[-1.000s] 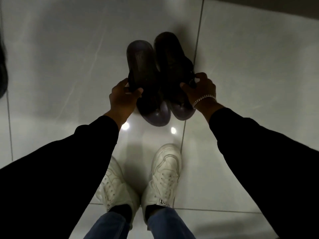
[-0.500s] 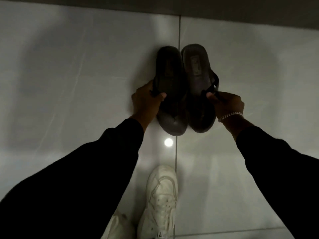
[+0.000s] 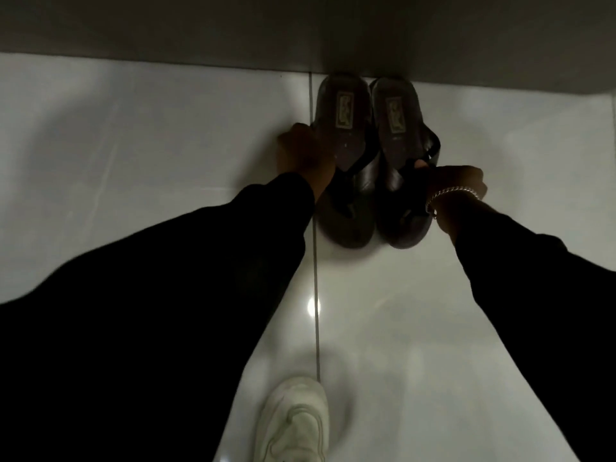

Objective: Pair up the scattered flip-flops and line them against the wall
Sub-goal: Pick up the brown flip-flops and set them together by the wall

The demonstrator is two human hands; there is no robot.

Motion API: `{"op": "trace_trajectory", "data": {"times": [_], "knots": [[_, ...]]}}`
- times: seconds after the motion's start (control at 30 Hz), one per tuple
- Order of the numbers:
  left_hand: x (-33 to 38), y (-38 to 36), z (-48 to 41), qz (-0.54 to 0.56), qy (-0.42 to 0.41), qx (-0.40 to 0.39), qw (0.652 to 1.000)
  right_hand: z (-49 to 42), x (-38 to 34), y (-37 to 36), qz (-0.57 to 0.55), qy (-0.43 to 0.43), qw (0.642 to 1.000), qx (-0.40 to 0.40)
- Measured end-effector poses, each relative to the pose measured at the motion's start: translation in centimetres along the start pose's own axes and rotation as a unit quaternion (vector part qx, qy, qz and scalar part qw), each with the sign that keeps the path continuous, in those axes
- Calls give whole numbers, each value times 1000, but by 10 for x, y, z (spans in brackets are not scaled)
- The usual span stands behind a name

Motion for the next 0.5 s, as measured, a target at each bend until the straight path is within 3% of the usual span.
{"op": "trace_trajectory", "data": {"times": [0.1, 0.23, 0.33, 0.5], "knots": [[-1, 2, 0, -10, -11, -20, 1000, 2, 6, 3, -55, -25, 998, 5], [-7, 0, 3, 136, 20, -137, 981, -4, 7, 4, -92, -37, 995, -4], [-9, 4, 9, 181, 36, -148, 972, -3, 3, 11, -111, -35, 993, 7], [-20, -6, 25, 185, 53, -173, 966, 11, 13, 11, -103, -53, 992, -52]]}}
Point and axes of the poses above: each hand's wrist, its own z-axis away from the middle knuckle, its own y-axis out of the back of the hand, x = y × z, the point moved 9 cm from there along -z, towards the middle knuckle, and after that the axes turned 15 degrees about -z, right-handed, at the moved point
